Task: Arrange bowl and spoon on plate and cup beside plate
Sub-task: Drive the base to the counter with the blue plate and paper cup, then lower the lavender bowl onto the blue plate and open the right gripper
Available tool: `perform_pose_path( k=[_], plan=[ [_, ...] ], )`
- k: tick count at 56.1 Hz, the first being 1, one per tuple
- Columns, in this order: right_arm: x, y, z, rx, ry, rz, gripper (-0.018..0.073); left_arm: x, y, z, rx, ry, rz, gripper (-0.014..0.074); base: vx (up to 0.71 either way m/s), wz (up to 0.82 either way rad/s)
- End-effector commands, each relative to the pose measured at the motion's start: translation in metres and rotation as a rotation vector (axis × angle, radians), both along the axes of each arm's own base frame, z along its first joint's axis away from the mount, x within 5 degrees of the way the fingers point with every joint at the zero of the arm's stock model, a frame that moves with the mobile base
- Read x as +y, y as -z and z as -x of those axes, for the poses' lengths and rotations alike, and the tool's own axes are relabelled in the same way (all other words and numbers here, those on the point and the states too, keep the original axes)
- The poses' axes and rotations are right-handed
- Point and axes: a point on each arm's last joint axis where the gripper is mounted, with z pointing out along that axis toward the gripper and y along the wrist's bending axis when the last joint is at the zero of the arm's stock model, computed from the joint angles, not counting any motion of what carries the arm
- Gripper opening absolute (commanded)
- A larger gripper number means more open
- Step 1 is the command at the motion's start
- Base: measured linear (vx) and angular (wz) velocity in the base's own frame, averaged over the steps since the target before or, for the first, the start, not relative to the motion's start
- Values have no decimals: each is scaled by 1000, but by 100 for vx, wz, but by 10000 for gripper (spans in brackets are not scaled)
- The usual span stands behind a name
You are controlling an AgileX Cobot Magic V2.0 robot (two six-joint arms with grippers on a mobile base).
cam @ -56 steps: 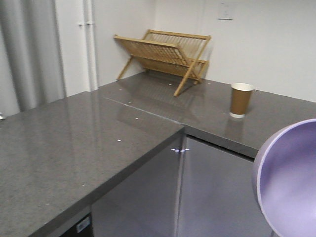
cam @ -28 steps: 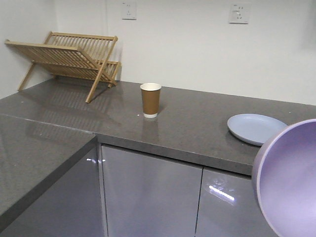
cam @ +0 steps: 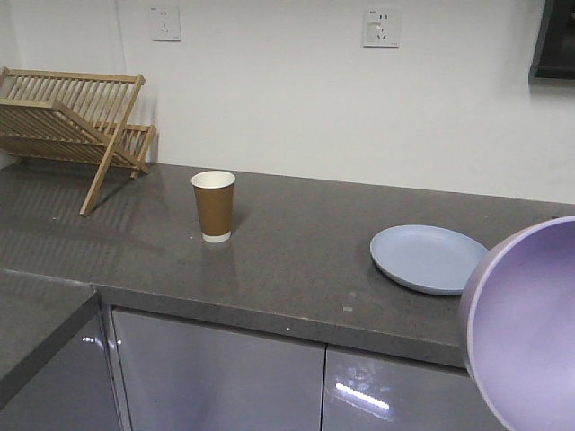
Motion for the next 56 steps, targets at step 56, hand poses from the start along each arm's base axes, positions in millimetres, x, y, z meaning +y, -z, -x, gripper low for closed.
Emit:
perform_pose_path(
  k=[56],
  plan=[
    [-1, -15, 1, -87, 29, -28, -8, 0, -17, 1, -104, -2, 48, 0, 37, -17]
  ],
)
